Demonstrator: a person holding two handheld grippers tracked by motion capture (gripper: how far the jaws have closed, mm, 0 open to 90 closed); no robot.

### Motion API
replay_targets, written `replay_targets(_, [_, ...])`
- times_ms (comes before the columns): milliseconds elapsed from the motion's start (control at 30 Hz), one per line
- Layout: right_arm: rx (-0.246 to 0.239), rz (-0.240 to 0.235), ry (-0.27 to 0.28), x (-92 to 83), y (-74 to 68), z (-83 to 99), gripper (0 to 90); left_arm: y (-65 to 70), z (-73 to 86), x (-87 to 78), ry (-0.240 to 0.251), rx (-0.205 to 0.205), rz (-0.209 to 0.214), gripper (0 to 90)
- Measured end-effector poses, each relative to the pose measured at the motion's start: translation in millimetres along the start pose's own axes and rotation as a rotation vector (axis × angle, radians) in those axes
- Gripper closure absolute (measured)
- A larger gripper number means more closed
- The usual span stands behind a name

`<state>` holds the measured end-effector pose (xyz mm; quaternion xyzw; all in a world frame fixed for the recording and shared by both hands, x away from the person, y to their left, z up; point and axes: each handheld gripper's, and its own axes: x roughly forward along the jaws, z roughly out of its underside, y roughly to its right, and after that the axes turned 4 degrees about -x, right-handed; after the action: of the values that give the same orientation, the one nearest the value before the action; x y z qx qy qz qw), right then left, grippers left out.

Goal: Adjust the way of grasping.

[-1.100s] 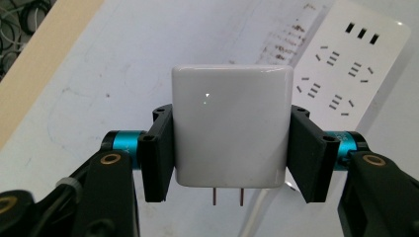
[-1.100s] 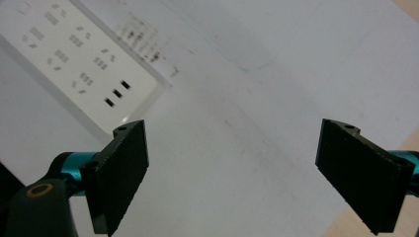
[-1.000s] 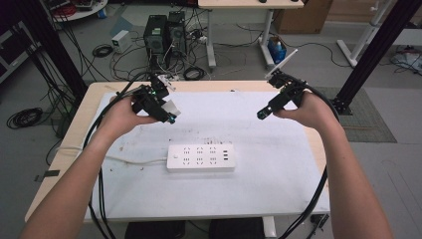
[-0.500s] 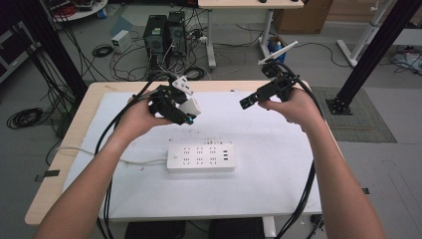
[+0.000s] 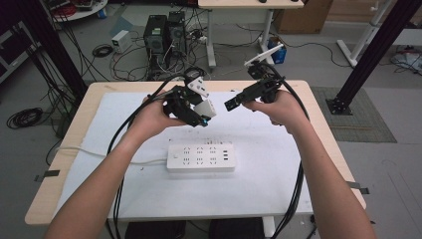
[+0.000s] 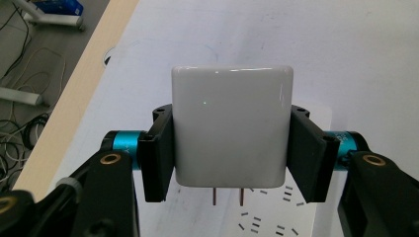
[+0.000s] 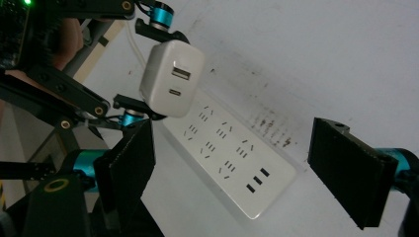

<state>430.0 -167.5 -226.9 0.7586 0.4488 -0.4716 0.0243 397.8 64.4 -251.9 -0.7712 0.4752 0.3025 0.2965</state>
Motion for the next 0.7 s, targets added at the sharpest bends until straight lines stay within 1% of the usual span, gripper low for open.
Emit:
replay_targets(100, [0.013, -0.035, -0.005, 4.7, -1.2, -1.0, 17.9, 3.0, -3.3, 1.7, 0.011, 0.014, 0.014, 42.6])
replay_targets(133, [0.016, -0.04, -0.007, 6.1, -1.2, -1.0, 18.0, 3.8, -4.1, 1.9, 0.012, 0.016, 0.017, 42.5])
replay_targets(167, [0.024, -0.041, -0.011, 7.7, -1.6, -1.1, 18.0, 4.8, -4.8, 2.3, 0.02, 0.015, 0.021, 42.6])
replay_targets(233, [0.027, -0.038, -0.013, 9.2, -1.9, -1.1, 18.0, 4.8, -5.7, 1.9, 0.014, 0.023, 0.026, 42.5])
replay_targets(267, [0.035, -0.039, -0.015, 10.6, -2.2, -1.1, 18.0, 5.9, -6.9, 2.1, 0.018, 0.028, 0.037, 42.5])
replay_targets(300, [0.045, -0.055, -0.014, 13.1, -1.9, -1.3, 19.7, 6.3, -7.6, 1.9, 0.012, 0.034, 0.038, 42.5])
replay_targets(333, [0.051, -0.063, -0.013, 14.1, -2.1, -1.4, 22.1, 7.1, -8.1, 2.3, 0.016, 0.037, 0.041, 42.5])
replay_targets(367, [0.051, -0.07, -0.011, 15.3, -2.1, -1.5, 22.7, 7.6, -8.8, 1.9, 0.009, 0.04, 0.046, 42.5])
replay_targets(400, [0.064, -0.085, -0.013, 16.4, -2.2, -1.7, 22.7, 8.1, -9.2, 2.0, 0.013, 0.039, 0.048, 42.5])
replay_targets(433, [0.075, -0.098, -0.007, 17.8, -2.5, -1.8, 22.8, 8.1, -10.0, 1.1, 0.01, 0.048, 0.049, 42.5])
replay_targets(467, [0.085, -0.11, -0.007, 19.4, -2.5, -2.1, 23.5, 8.5, -10.2, 1.2, 0.018, 0.04, 0.05, 42.6])
replay_targets(533, [0.101, -0.123, -0.007, 22.0, -2.3, -2.1, 23.9, 8.4, -11.1, 0.0, 0.021, 0.045, 0.064, 42.5])
replay_targets(600, [0.121, -0.144, -0.01, 24.6, -2.2, -2.2, 24.1, 8.6, -12.0, -0.7, 0.027, 0.046, 0.065, 42.5])
replay_targets(667, [0.126, -0.14, -0.009, 27.0, -2.2, -2.5, 25.7, 9.7, -13.1, -0.8, 0.043, 0.04, 0.073, 42.6])
replay_targets(700, [0.127, -0.141, -0.011, 28.0, -2.3, -2.7, 26.1, 9.9, -13.6, -1.3, 0.043, 0.042, 0.074, 42.5])
